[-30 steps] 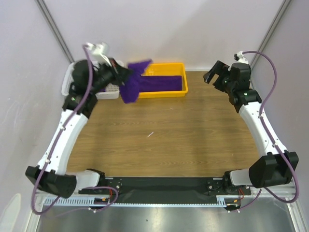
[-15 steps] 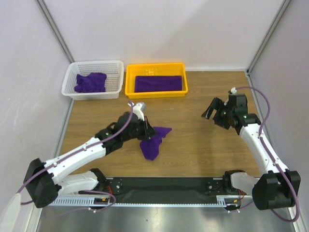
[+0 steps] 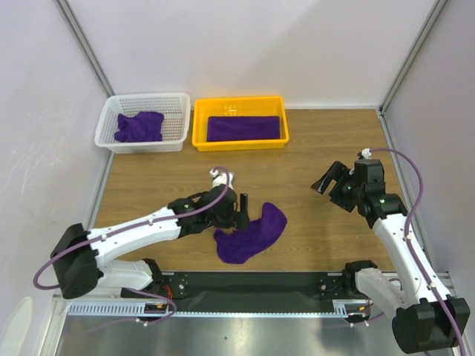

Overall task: Fold and stack the towels
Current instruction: Move the towel to the center of the board

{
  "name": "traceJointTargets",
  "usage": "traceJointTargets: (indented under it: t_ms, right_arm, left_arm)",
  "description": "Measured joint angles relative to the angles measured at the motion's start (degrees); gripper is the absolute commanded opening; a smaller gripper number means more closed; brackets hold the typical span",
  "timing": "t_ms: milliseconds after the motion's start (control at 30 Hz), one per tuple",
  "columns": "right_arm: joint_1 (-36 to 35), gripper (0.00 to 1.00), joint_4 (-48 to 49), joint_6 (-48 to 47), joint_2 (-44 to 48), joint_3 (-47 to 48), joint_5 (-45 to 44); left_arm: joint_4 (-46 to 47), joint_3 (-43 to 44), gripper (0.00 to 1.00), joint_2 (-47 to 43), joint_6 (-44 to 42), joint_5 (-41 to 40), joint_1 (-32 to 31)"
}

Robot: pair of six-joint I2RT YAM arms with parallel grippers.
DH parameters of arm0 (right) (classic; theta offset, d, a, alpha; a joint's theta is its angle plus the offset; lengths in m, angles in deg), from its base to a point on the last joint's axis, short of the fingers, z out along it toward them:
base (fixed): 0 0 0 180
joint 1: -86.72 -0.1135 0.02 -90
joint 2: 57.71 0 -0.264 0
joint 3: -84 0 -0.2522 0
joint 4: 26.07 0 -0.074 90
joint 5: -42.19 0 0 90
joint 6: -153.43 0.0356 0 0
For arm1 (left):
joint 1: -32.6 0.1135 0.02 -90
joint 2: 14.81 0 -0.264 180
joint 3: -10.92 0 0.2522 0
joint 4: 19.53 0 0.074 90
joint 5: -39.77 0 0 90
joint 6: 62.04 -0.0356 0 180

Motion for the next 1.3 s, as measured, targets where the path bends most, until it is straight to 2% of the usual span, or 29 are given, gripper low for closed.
traceJointTargets:
  t_ms: [100, 267, 400, 467, 533, 667, 800, 933, 1100, 1200, 1300]
  right_arm:
    - [-2.32, 0.85, 0.02, 1.07, -0.39, -0.81, -0.79]
    - [-6.49, 0.84, 1.70, 1.81, -5.79, -0.85, -0.48]
    - [-9.70, 0.84, 4.04, 1.55, -12.96, -0.76, 0.31]
    - [-11.28, 0.83, 5.25, 0.81, -17.09, -0.61, 0.61]
    - [-12.70, 0.83, 6.29, -0.44, -20.31, -0.59, 0.74]
    - [-14.19, 0.81, 8.09, -2.47, -24.81, -0.15, 1.11]
    - [-15.45, 0.80, 10.10, -3.96, -28.48, 1.40, 1.90]
    - [-19.67, 0.81, 12.52, -5.84, -33.07, 3.74, 1.88]
    - [-22.71, 0.80, 14.12, -7.56, -38.21, 5.53, 2.12]
    - [-23.19, 0.72, 14.62, -7.98, -39.80, 6.49, 2.12]
    - [-23.45, 0.69, 15.45, -8.31, -40.02, 6.51, 2.29]
  left_arm:
    - [-6.67, -0.33, 1.00, -4.33, 4.96, -3.89, 0.07]
    - [-11.45, -9.90, 0.95, -19.87, 13.70, -6.14, 0.26]
    - [-11.21, -17.68, 0.90, -28.15, 19.26, -5.64, 0.42]
    - [-9.42, -21.88, 0.83, -30.29, 22.73, -4.87, 0.46]
    - [-7.76, -25.44, 0.79, -30.86, 25.51, -3.98, 0.46]
    - [-4.87, -29.46, 0.78, -30.45, 29.16, -2.84, -0.39]
    - [-1.05, -29.53, 0.77, -28.37, 31.17, -2.62, -1.70]
    - [4.17, -30.05, 0.75, -24.98, 32.63, -2.12, -3.76]
    - [7.98, -30.32, 0.69, -22.40, 33.24, -1.57, -5.05]
    - [8.96, -30.40, 0.65, -21.66, 33.18, -1.53, -5.11]
    - [8.90, -30.40, 0.60, -21.29, 33.24, -1.70, -5.14]
